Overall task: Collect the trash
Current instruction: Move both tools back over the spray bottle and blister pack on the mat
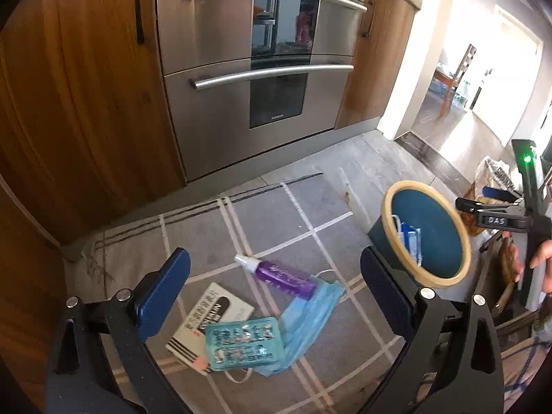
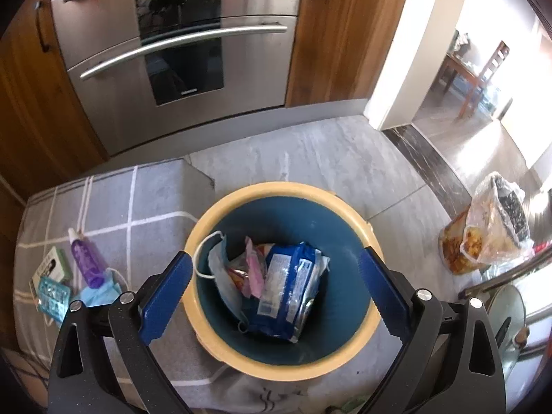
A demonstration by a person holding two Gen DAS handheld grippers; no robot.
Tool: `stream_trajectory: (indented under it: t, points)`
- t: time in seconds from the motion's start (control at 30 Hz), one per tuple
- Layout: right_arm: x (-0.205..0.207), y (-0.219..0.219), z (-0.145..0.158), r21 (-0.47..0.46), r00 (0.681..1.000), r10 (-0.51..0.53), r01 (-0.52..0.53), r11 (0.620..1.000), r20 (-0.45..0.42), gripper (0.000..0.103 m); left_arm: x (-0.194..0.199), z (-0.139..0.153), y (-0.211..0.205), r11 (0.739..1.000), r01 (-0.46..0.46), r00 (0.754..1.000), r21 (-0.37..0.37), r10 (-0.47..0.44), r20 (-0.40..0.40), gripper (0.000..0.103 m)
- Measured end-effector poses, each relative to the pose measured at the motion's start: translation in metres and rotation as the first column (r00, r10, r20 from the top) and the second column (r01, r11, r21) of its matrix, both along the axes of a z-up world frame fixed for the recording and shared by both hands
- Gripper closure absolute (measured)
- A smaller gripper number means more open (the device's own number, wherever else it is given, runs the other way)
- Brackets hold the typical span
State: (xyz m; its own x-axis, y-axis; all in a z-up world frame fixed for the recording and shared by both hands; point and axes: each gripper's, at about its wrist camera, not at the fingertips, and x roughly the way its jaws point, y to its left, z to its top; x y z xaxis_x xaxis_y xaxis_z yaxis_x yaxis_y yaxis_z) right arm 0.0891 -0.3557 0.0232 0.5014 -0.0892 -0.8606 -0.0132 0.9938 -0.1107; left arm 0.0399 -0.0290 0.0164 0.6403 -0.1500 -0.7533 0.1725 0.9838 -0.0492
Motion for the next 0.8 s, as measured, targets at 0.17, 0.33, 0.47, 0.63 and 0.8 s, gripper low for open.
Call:
stream_trajectory:
  t: [0.17, 0.33, 0.47, 0.63, 0.8]
  points:
    - [-0.002, 0.018, 0.000, 0.047, 0.998, 0.063, -0.063, 0.997, 0.005, 0.007, 0.000, -0.006, 0.013, 0.999, -0.031, 1.000, -0.009, 0.031, -0.006, 0.006]
    - [-0.003, 0.054, -0.010, 0.068, 0.985, 0.172, -0.171, 0.983, -0.014, 0.007, 0.004, -0.010, 0.027, 0.997, -0.058, 0.998, -0.042, 0.056, -0.030, 0.006]
    - [0.001, 0.082, -0.026, 0.054, 0.973, 0.220, -0.217, 0.975, -0.066, 0.007, 0.002, -0.012, 0.033, 0.998, -0.055, 0.998, -0.018, 0.054, -0.033, 0.006]
    - [0.003, 0.115, -0.041, 0.065, 0.956, 0.275, -0.269, 0.961, -0.105, 0.007, -0.006, -0.013, 0.048, 0.998, -0.052, 0.998, -0.026, 0.051, -0.042, 0.006]
    - [0.009, 0.151, -0.052, 0.114, 0.944, 0.311, -0.299, 0.947, -0.109, 0.007, -0.012, -0.021, 0.068, 0.998, -0.065, 0.995, -0.007, 0.065, -0.071, 0.006]
